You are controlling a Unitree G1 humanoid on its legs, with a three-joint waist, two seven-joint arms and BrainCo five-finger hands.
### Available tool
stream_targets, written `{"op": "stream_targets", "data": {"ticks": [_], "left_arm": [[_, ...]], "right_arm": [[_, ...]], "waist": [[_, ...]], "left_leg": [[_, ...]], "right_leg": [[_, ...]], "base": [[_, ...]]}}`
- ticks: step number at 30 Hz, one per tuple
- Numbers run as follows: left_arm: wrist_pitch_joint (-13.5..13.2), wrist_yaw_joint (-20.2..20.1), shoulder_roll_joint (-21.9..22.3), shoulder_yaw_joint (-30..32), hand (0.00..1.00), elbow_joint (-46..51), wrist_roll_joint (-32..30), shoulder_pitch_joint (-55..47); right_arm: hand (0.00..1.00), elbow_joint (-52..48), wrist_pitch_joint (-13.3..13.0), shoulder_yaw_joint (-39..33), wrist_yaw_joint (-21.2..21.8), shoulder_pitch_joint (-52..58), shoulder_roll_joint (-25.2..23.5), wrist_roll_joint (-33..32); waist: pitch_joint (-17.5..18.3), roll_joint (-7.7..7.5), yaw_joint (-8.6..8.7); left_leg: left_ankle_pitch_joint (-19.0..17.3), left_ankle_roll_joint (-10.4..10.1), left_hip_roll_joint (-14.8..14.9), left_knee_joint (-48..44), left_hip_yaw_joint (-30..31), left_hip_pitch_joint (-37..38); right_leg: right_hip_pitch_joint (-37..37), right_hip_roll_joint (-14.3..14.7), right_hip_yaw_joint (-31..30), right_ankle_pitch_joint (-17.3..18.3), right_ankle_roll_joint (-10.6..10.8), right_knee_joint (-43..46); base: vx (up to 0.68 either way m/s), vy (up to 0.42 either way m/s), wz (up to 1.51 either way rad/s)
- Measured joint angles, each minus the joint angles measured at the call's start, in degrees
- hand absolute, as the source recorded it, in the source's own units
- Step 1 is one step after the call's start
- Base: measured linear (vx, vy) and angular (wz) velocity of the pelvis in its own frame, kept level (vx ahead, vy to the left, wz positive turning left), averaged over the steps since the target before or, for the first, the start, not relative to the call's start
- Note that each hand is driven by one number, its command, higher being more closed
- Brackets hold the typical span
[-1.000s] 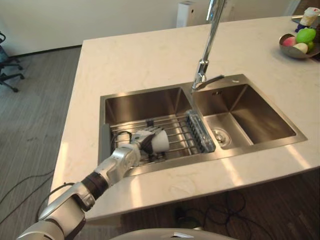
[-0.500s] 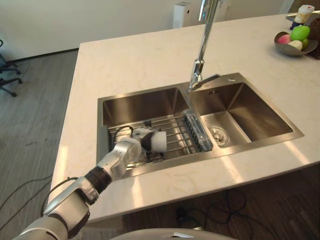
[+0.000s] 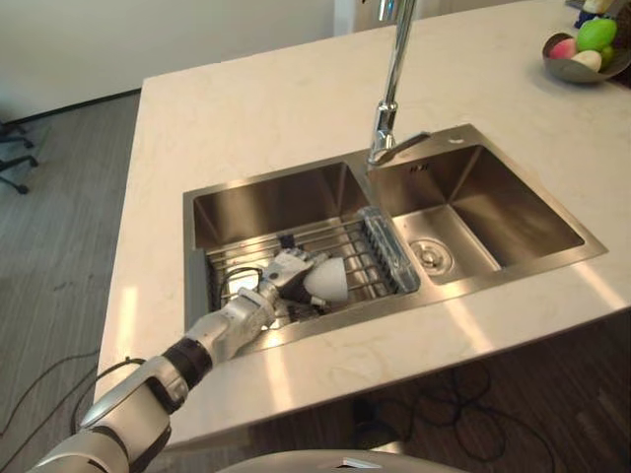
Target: Walk over to the sink, pick up the cup, carry it to the dishwasher, place the cup inside the dishwasher, then close the dishwasher door
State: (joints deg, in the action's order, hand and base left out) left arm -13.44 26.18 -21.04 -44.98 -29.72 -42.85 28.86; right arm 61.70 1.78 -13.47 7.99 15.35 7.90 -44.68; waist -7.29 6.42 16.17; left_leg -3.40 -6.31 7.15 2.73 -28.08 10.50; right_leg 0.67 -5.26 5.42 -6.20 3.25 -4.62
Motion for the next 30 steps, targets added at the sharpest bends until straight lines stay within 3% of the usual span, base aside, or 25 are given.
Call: {"op": "stream_targets", "data": {"ticks": [4,8,13,15,20,22,24,30], "left_arm": [[-4.7,9.9,-3.8,2.9,1.0,6.0,-0.1,-3.4],[-8.6,19.0,-7.9,10.6,1.0,16.0,0.4,-5.0],[-11.6,26.8,-9.6,18.4,1.0,25.2,2.2,-5.2],[-11.7,28.6,-9.8,21.0,1.0,27.6,4.1,-5.5],[-12.0,27.8,-9.4,27.3,1.0,29.2,16.5,-6.7],[-12.2,25.5,-8.6,30.7,1.0,30.1,24.2,-8.8],[-11.7,22.6,-4.9,35.2,1.0,32.9,30.5,-13.3],[-11.3,18.3,2.0,43.3,1.0,34.2,32.8,-22.7]], "right_arm": [[0.0,0.0,-0.4,1.5,0.2,0.8,-0.3,0.1],[0.0,0.0,-1.0,1.3,1.0,2.3,-0.2,0.4],[0.0,-0.1,-2.2,-0.2,2.6,1.9,0.0,2.4],[0.0,-0.1,-2.9,-0.8,3.3,1.8,-0.1,2.7],[0.0,-0.1,-3.3,-1.5,3.3,1.7,-0.2,8.0],[0.0,-0.1,-3.6,-2.7,3.3,1.6,-0.4,10.8],[0.0,-0.4,-4.5,-3.0,3.3,1.7,-0.8,14.0],[0.0,-2.4,-3.7,-3.5,1.0,2.6,-1.8,18.2]], "waist": [[-0.2,-0.2,-0.05],[-0.2,-0.26,-1.24],[-0.1,-0.24,-3.35],[-0.1,-0.27,-4.04],[0.4,-0.69,-4.89],[0.6,-1.07,-5.65],[1.1,-1.73,-6.28],[1.2,-3.86,-10.07]], "left_leg": [[0.0,0.0,0.2,-0.6,2.0,-1.3],[0.1,0.2,0.2,-1.3,5.6,-1.8],[0.6,0.7,0.0,-1.6,8.4,-3.3],[0.8,0.8,-0.1,-1.5,9.3,-3.6],[1.2,1.0,-0.3,-1.5,11.1,-3.8],[1.3,1.1,-0.4,-1.5,11.6,-3.9],[1.8,1.3,-0.8,-1.2,13.7,-4.6],[3.5,2.2,-2.0,0.1,19.6,-4.5]], "right_leg": [[-0.1,-0.2,1.7,0.0,0.0,0.0],[1.4,-0.7,5.0,1.1,-1.2,1.1],[1.5,-1.4,7.8,1.6,-0.9,1.6],[1.7,-1.5,8.4,1.6,-0.9,1.6],[2.7,-1.8,11.1,1.6,-0.9,1.2],[3.0,-1.9,11.4,1.6,-0.9,1.1],[3.5,-2.4,13.8,1.7,-0.9,0.9],[6.4,-3.6,19.1,1.8,-0.7,2.0]], "base": [[-0.04,-0.028,0.2],[-0.03,-0.019,0.41],[-0.04,-0.016,0.3],[-0.02,-0.012,0.2],[-0.01,-0.009,0.18],[-0.01,-0.006,0.19],[-0.01,-0.002,0.41],[-0.02,0.012,0.56]]}}
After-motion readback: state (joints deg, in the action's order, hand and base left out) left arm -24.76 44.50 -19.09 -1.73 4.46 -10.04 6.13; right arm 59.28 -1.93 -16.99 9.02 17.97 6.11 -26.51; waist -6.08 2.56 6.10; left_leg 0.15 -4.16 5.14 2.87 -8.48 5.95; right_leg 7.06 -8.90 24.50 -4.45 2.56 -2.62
